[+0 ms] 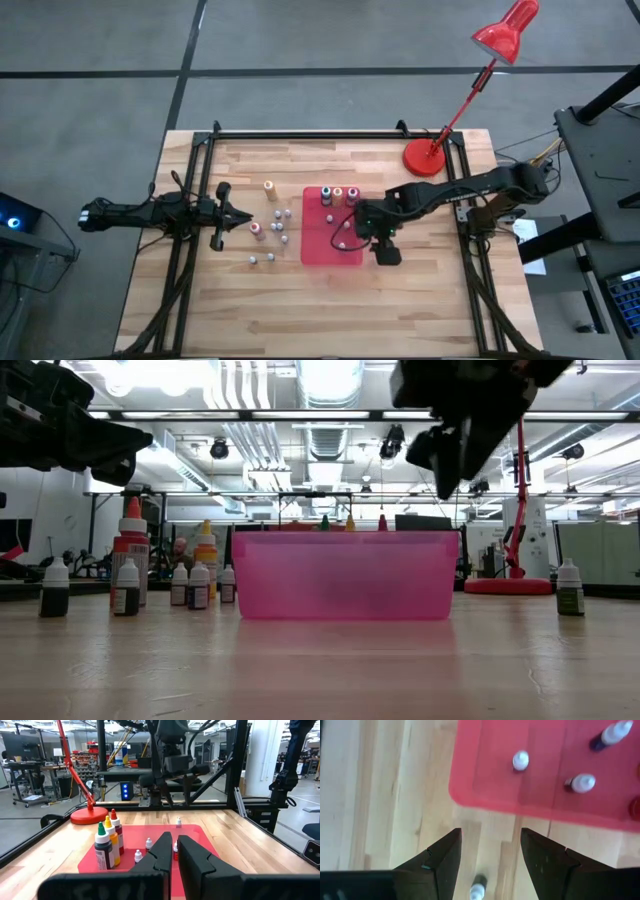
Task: Pick & Place food coloring
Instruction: Put the small food coloring bottle into the red bin
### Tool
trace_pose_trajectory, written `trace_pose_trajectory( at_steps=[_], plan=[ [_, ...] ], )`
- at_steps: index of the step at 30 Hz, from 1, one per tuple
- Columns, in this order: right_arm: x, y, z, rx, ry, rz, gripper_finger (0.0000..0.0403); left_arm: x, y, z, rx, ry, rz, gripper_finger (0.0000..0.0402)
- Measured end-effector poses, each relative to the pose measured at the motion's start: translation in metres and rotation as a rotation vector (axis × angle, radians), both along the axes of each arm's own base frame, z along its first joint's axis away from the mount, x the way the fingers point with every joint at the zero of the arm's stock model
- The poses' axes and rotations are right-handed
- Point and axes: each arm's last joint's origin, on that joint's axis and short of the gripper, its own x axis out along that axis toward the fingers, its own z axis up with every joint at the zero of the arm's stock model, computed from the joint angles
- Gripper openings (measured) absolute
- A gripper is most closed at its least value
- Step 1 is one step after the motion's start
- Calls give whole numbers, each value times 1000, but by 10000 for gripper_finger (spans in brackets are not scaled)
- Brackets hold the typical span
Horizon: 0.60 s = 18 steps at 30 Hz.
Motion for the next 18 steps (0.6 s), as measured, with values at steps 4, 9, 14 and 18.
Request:
trace_pose_trajectory(
  at_steps=[4, 9, 14, 18],
  plan=[
    [-10, 0, -4, -2, 10, 6, 196, 0, 0, 0, 0, 0, 0, 3],
    [-25, -1, -4, -14, -2, 44, 196, 0, 0, 0, 0, 0, 0, 3],
    [-41, -3, 1, -29, -20, 98, 196, 0, 0, 0, 0, 0, 0, 3],
    [-52, -2, 7, -62, -26, 217, 196, 0, 0, 0, 0, 0, 0, 3]
  ],
)
